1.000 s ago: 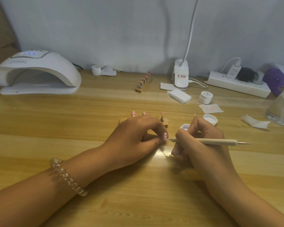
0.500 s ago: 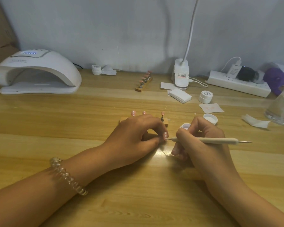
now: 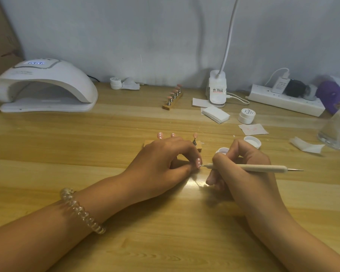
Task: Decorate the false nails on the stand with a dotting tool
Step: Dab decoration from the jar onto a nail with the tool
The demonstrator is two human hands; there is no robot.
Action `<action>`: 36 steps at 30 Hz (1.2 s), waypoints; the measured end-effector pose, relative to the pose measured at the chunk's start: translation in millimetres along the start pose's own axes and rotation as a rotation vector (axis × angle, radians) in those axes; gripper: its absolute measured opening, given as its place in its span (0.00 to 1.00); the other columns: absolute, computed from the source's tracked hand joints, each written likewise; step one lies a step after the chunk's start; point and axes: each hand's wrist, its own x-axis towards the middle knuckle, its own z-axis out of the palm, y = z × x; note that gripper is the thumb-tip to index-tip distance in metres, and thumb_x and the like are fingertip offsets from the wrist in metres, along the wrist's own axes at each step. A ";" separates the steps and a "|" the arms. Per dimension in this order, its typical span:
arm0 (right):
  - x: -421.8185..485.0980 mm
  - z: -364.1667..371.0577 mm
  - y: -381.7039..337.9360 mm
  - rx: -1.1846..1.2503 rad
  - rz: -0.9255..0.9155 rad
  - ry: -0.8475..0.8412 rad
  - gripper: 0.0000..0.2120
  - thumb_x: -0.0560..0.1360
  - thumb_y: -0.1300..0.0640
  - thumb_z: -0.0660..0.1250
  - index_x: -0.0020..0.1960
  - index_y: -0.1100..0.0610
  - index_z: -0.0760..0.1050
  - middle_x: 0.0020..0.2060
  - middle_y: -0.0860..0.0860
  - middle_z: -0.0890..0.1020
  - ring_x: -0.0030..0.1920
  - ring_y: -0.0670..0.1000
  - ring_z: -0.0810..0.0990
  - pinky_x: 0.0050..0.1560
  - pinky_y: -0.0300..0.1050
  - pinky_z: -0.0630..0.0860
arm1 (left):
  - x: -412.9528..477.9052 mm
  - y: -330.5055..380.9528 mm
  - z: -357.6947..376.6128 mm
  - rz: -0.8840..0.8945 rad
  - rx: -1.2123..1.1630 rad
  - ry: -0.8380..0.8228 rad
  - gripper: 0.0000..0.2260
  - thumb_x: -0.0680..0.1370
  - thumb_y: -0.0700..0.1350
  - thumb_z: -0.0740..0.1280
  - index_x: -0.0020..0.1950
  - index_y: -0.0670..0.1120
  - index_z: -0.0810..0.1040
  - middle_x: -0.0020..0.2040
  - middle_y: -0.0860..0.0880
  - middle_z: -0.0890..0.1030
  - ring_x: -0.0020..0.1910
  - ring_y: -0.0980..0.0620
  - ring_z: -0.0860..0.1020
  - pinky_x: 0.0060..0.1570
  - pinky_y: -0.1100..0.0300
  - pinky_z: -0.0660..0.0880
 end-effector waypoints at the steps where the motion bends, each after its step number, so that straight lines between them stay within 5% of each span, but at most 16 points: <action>1: 0.0 0.1 -0.3 -0.003 -0.004 -0.003 0.09 0.68 0.62 0.66 0.34 0.58 0.65 0.25 0.58 0.80 0.23 0.51 0.73 0.26 0.44 0.71 | -0.1 0.3 -0.1 -0.001 -0.002 0.000 0.04 0.76 0.40 0.71 0.46 0.49 0.82 0.44 0.58 0.82 0.38 0.71 0.73 0.59 0.37 0.70; 13: -0.4 0.1 -0.9 -0.004 -0.010 -0.010 0.10 0.69 0.64 0.66 0.35 0.59 0.65 0.25 0.58 0.80 0.24 0.50 0.74 0.26 0.44 0.71 | -0.5 0.0 -0.8 -0.003 -0.001 -0.008 0.04 0.76 0.41 0.71 0.47 0.49 0.82 0.44 0.58 0.82 0.38 0.71 0.73 0.58 0.34 0.70; 18: 0.2 0.5 0.2 0.004 -0.007 0.005 0.10 0.68 0.63 0.65 0.34 0.58 0.65 0.24 0.59 0.80 0.23 0.50 0.73 0.24 0.41 0.70 | -0.4 -4.0 0.8 0.012 0.016 -0.018 0.04 0.76 0.42 0.71 0.47 0.50 0.82 0.44 0.59 0.82 0.36 0.66 0.74 0.46 0.63 0.65; 22: 1.5 -0.8 1.4 0.030 -0.009 0.049 0.10 0.70 0.63 0.66 0.34 0.57 0.65 0.24 0.57 0.81 0.22 0.49 0.73 0.23 0.39 0.70 | -0.3 -5.8 0.6 0.014 0.031 -0.023 0.04 0.76 0.41 0.72 0.47 0.50 0.82 0.45 0.58 0.82 0.37 0.69 0.74 0.45 0.68 0.62; 33: -0.8 1.0 -0.2 0.043 -0.001 0.018 0.11 0.71 0.58 0.66 0.36 0.58 0.65 0.26 0.57 0.82 0.24 0.51 0.74 0.26 0.47 0.72 | 0.1 -6.8 1.4 0.030 0.020 -0.012 0.04 0.76 0.40 0.72 0.47 0.49 0.82 0.44 0.57 0.82 0.37 0.72 0.73 0.48 0.58 0.63; 36: -0.5 0.5 0.0 0.067 -0.029 0.037 0.11 0.72 0.59 0.66 0.36 0.57 0.65 0.26 0.57 0.81 0.23 0.49 0.74 0.25 0.42 0.72 | 0.2 -6.7 1.2 0.045 0.036 -0.011 0.04 0.76 0.41 0.72 0.47 0.49 0.82 0.44 0.57 0.82 0.37 0.72 0.73 0.46 0.67 0.62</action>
